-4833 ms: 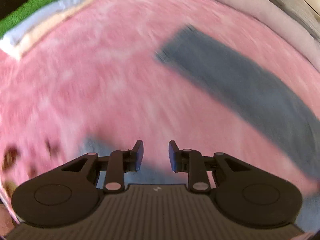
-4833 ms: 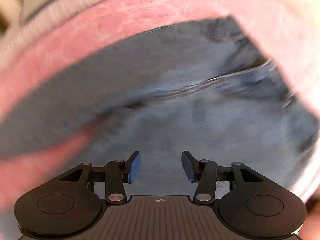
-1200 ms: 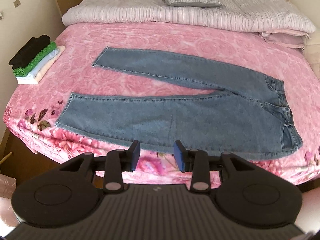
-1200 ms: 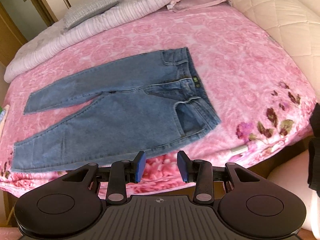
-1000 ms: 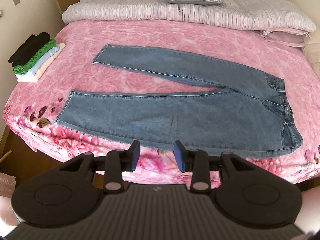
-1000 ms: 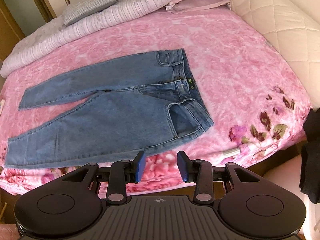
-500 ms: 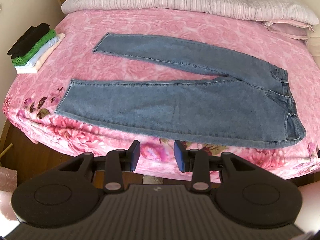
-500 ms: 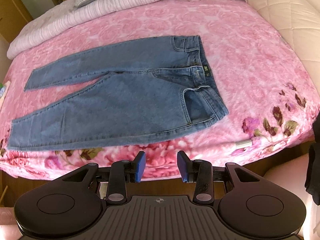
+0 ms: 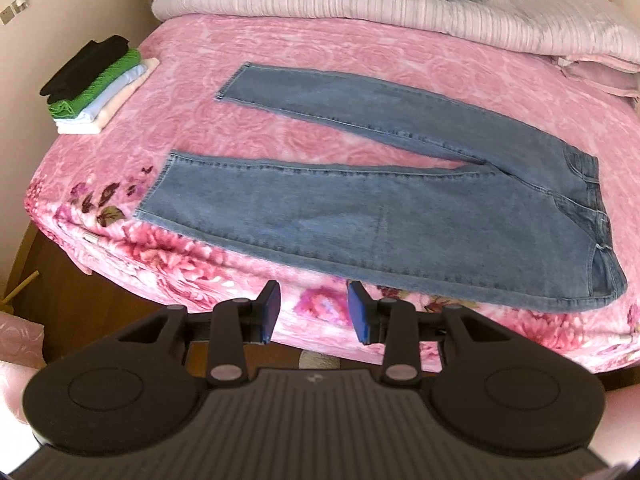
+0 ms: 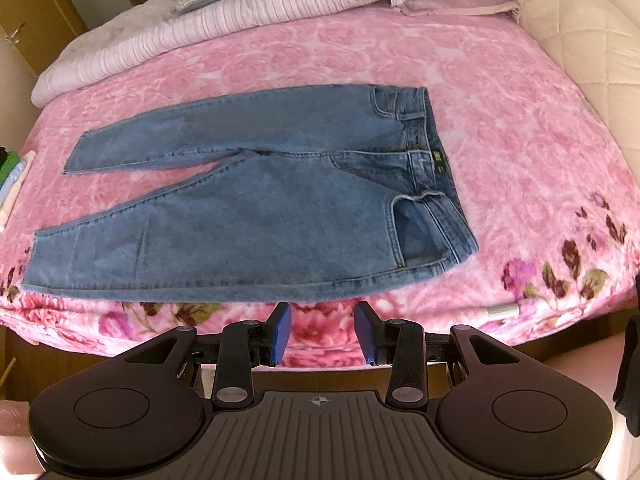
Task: Fold clothes
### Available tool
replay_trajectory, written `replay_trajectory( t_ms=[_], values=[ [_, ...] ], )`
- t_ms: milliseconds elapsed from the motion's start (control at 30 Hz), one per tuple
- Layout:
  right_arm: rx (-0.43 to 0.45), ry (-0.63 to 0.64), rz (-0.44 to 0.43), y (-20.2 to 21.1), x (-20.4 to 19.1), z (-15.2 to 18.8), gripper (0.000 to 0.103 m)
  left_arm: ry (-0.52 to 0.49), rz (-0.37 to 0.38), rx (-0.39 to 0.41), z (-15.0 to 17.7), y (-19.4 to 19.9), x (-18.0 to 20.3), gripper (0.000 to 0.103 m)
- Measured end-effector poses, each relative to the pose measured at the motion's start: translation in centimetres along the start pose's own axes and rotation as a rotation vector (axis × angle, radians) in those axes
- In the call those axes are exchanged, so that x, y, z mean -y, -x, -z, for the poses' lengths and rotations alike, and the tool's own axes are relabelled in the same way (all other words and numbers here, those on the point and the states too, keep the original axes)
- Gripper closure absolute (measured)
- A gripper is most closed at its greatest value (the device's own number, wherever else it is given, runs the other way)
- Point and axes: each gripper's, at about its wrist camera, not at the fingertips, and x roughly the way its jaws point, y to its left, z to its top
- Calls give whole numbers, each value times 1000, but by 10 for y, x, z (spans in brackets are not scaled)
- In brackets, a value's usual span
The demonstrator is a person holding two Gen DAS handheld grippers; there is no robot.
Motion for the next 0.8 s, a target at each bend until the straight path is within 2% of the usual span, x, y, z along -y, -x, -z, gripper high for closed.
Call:
replay_trajectory(
  t_ms=[367,533,700,800],
  values=[
    [12,-12,-15,-3,1,-11,64,-38,39,24,-12,4,14,70],
    [7,-22,-21,-14,-3,-20,64,-53,57,29,-22,-7,14,70],
    [67,-63,-39,-23,1,-34,64,-91,93,28,-49,-32,23,70],
    [97,-105,-21,-28,5,-52,64,-131,122,23,-77,-53,37,70]
  ],
)
